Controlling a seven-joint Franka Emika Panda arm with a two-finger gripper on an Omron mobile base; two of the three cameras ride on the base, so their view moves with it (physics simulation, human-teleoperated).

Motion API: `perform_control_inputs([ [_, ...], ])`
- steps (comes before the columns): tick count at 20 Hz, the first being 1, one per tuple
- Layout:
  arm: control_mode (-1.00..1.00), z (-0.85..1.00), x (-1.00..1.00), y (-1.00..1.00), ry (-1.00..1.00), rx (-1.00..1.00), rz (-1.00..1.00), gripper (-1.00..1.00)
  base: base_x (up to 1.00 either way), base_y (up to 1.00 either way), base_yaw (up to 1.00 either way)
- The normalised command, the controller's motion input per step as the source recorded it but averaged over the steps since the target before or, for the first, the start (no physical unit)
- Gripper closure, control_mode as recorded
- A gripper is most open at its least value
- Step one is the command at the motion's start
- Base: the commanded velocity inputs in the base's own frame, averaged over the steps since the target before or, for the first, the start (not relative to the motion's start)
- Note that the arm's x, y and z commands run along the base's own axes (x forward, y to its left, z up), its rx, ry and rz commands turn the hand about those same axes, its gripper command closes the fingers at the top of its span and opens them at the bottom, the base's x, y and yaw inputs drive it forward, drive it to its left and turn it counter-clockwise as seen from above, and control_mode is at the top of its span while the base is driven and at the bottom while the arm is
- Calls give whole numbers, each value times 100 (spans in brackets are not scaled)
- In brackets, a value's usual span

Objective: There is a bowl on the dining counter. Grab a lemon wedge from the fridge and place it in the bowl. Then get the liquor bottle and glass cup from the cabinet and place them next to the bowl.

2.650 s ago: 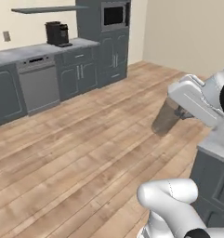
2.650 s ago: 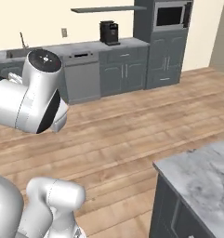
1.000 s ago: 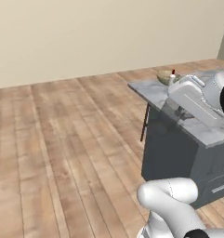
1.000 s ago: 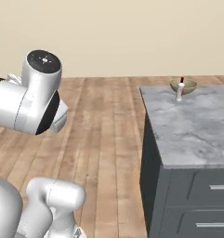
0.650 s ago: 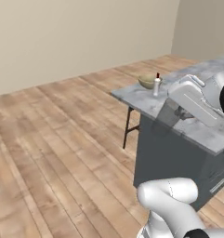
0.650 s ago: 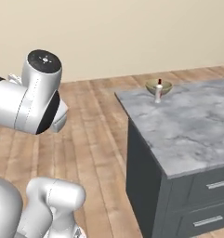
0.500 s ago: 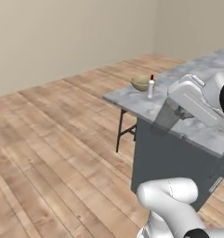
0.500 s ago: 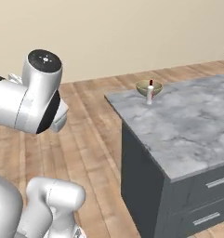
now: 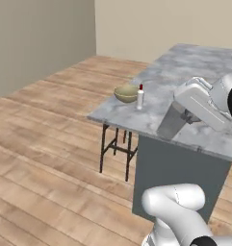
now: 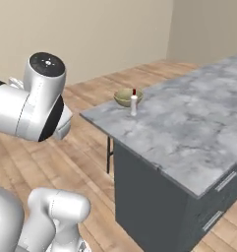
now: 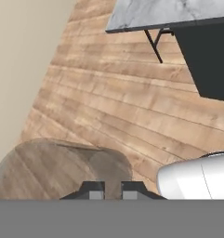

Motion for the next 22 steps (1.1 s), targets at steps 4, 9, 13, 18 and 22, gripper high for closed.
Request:
perform_control_inputs([
  [4, 100, 0, 0, 0, 0, 0, 0, 100, 51, 79, -54],
  [9, 100, 0, 0, 0, 0, 0, 0, 100, 46, 72, -54],
  [13, 100, 0, 0, 0, 0, 0, 0, 100, 26, 68, -55],
  [18, 100, 0, 0, 0, 0, 0, 0, 100, 44, 58, -55],
  [22, 100, 0, 0, 0, 0, 0, 0, 100, 52, 53, -50],
])
